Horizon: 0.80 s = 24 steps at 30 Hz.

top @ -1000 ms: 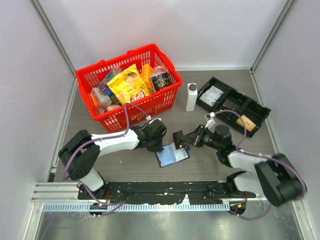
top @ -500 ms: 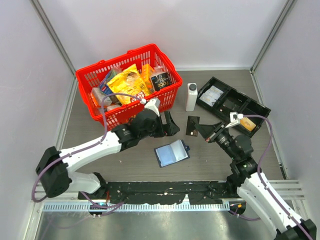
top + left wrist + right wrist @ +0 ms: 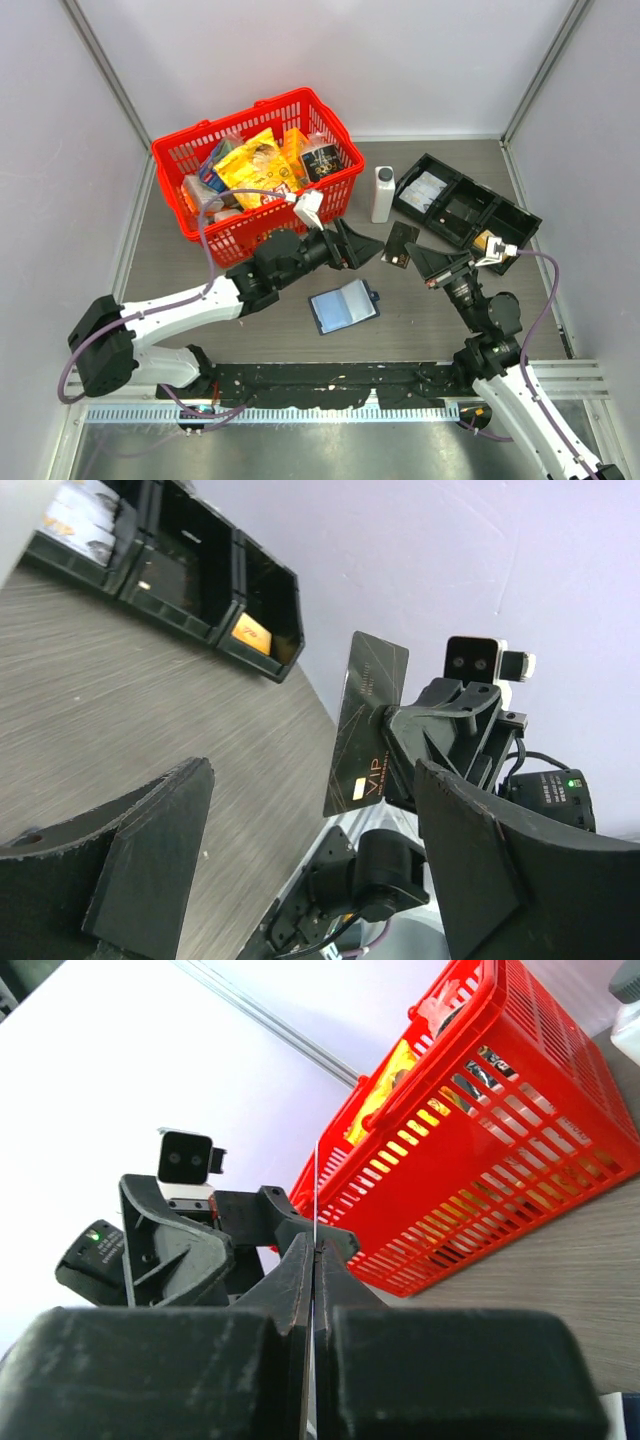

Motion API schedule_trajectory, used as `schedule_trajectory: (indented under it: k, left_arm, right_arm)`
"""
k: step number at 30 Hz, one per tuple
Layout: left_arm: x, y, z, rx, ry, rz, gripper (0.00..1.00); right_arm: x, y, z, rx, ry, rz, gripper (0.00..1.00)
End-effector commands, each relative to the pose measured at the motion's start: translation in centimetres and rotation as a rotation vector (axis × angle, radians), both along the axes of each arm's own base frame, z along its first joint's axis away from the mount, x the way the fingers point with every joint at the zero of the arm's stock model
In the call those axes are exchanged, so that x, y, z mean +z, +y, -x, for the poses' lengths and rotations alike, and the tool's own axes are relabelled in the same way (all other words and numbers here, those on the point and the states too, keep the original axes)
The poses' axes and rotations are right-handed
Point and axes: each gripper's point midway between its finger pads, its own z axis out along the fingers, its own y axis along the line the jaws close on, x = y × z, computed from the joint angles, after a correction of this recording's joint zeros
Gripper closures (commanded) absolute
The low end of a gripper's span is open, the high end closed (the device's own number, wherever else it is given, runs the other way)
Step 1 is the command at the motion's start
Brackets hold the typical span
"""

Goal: Take the credit cards out of the card holder
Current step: Place the credit card in the storage box.

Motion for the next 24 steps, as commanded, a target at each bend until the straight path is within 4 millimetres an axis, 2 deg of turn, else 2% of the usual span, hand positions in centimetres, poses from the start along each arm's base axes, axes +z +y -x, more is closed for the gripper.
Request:
schedule_trajectory:
  k: [1,6,12,18,22,24]
  left_arm:
    - [3.9,-2.4,0.7,-0.064,-0.088,0.142,0.17]
    - [3.2,-3.8,1.4,-0.093,-0.064,0.172,0.27]
    - [3.9,-4.9,2.4,-0.158,-0.068,0.215,0.42]
    - [4.0,-5.7,3.4,-0.221,-0.076,0.229,0.7]
    - [3.7,-6.0,3.9,-0.258,-0.081,0.236,0.99]
    - [3.3,-5.8,4.0,-0.257,-0.086,0.225,1.0]
  right_arm:
    - [3.1,-0.9,0.8,-0.011,-0.079,-0.107,0.99]
    - [3.7,-1.0,1.2,-0.007,-0.094,-0.127,0.99]
    - [3.6,-1.0,1.3,0.0,-0.094,-0.128,0.99]
    - [3.6,-0.9,1.4,0.007,-0.098,-0.126,0.99]
    - [3.5,-1.0,1.3,0.002,-0.096,-0.137,0.99]
    - [3.4,-0.9,1.3,0.006,-0.094,-0.13,0.96]
